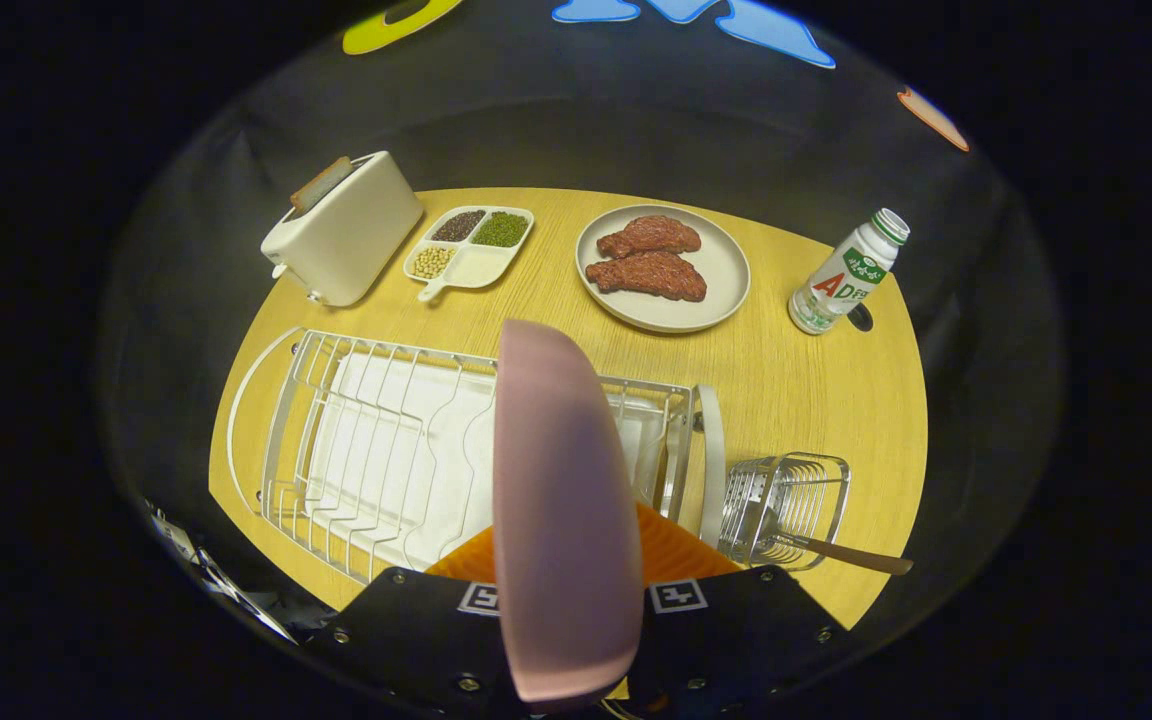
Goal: Take the plate from the dish rack, then take the spoon from the basket and place it into the plate.
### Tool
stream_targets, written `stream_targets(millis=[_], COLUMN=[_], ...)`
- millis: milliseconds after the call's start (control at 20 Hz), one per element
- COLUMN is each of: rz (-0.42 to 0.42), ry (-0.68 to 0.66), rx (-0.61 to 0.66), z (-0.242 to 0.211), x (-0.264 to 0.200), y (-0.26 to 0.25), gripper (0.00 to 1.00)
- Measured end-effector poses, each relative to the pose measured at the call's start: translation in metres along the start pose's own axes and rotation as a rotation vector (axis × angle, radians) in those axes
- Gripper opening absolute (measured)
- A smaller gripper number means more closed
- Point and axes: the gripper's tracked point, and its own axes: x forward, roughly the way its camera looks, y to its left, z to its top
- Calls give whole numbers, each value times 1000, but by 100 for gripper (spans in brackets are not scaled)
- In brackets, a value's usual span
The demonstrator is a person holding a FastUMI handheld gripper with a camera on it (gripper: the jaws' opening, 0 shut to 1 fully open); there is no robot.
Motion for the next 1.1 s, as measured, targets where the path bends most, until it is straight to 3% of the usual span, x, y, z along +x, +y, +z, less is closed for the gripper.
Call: stream_targets(millis=[900,1100], rz=[-44,20], ry=[-16,-5], rx=[-70,-27], z=[26,24], x=[-4,-15], y=[-7,-1], gripper=[34,35])
